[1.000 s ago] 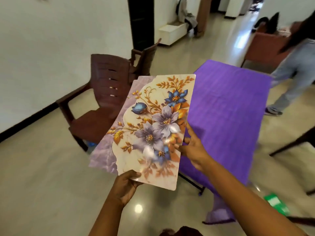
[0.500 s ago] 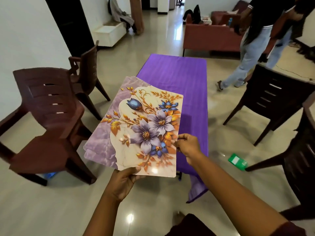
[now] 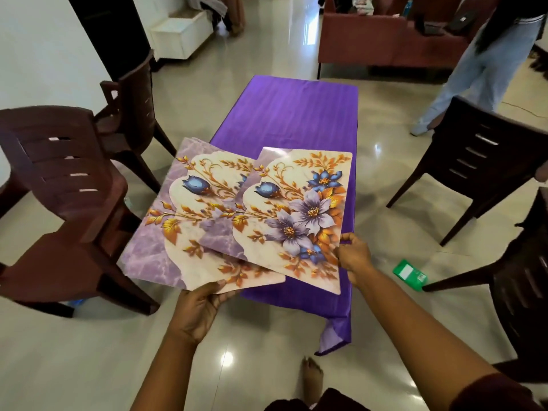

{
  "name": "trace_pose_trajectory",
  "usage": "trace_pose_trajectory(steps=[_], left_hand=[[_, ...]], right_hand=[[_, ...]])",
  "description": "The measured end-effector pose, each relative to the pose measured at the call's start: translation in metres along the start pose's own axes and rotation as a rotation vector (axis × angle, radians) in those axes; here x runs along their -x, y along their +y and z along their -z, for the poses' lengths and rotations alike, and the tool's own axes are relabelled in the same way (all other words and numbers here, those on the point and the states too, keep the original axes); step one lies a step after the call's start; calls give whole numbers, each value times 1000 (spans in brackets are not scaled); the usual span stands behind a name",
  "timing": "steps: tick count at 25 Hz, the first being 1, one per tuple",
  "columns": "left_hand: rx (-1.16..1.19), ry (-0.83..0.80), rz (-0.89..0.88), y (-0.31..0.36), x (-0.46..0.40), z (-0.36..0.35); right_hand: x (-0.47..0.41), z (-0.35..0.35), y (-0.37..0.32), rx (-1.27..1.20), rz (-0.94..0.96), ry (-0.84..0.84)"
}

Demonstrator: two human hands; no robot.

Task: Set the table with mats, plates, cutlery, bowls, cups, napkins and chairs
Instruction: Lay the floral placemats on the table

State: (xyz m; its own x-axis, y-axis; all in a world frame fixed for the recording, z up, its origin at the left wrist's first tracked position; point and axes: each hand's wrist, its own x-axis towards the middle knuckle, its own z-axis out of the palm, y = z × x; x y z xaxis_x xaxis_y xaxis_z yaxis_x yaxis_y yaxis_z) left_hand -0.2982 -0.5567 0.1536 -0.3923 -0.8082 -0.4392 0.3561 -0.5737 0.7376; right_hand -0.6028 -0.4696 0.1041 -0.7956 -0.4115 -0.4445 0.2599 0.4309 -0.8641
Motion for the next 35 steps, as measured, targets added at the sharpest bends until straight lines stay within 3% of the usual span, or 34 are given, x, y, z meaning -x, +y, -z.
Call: trace_pose_trajectory(steps=[7,13,21,35], left_hand=[[105,145,-222,38,-32,13],[182,213,-299,47,-31,22],[182,250,-237,29,-26,16],[209,230,-177,18,-29,9]], right_hand=[[-50,26,37,-5,-166,16],[-75,34,61,103,-164,18],[-72,34,62,430,-22,-102],[-61,40,67,586,212,-250]])
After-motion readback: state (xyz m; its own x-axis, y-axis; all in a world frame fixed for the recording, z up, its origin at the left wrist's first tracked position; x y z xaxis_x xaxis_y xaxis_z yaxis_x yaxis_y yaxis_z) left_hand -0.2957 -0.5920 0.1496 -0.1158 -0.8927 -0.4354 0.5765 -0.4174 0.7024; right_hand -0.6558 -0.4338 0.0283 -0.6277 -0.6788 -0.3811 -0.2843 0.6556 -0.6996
